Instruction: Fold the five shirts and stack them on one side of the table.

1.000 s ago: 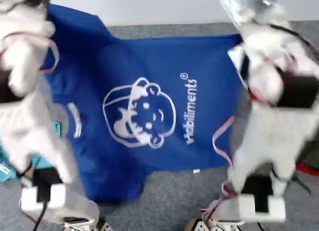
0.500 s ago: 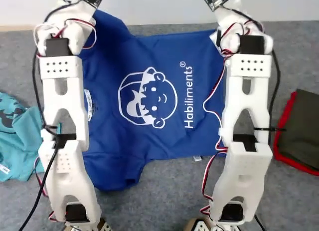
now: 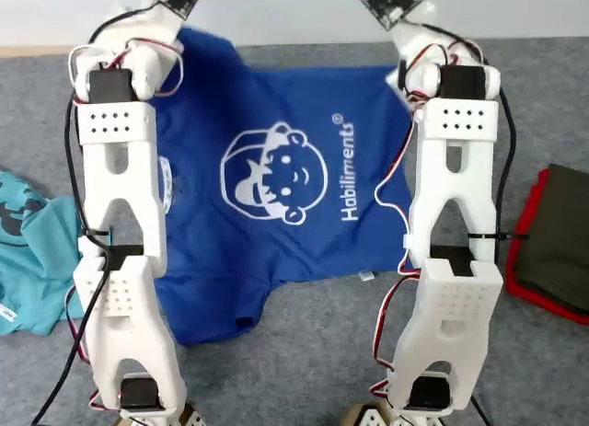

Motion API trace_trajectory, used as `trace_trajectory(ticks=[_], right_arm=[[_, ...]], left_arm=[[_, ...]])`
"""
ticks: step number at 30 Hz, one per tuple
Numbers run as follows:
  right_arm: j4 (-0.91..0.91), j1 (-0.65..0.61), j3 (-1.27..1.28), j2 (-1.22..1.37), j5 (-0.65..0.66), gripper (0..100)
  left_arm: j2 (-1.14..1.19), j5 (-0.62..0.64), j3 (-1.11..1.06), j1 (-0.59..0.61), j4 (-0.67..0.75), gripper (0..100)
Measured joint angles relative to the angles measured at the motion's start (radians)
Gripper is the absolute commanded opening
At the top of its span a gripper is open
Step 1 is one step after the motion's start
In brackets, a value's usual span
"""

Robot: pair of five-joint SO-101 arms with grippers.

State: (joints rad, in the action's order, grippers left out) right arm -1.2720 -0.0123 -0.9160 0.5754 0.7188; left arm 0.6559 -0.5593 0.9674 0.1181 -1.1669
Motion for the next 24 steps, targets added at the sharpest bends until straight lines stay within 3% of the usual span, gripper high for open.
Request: trace_trajectory(ticks=[9, 13, 17, 24], right_arm=[[-0.319, 0.000, 0.000, 0.000, 0.040, 1.1], [-0.456, -0.011, -0.021, 0.000, 0.040, 1.1], [-0.482, -0.025, -0.028, -0.006, 0.034, 1.1], [-0.482, -0.026, 0.167, -0.164, 0.031, 1.1]], left_arm=[[0.000, -0.261, 0.009, 0.003, -0.529, 0], [0.000, -0.273, 0.009, 0.038, -0.557, 0], [-0.015, -0.273, -0.044, 0.060, -0.559, 0], [-0.301, -0.345, -0.496, 0.028, -0.559, 0]])
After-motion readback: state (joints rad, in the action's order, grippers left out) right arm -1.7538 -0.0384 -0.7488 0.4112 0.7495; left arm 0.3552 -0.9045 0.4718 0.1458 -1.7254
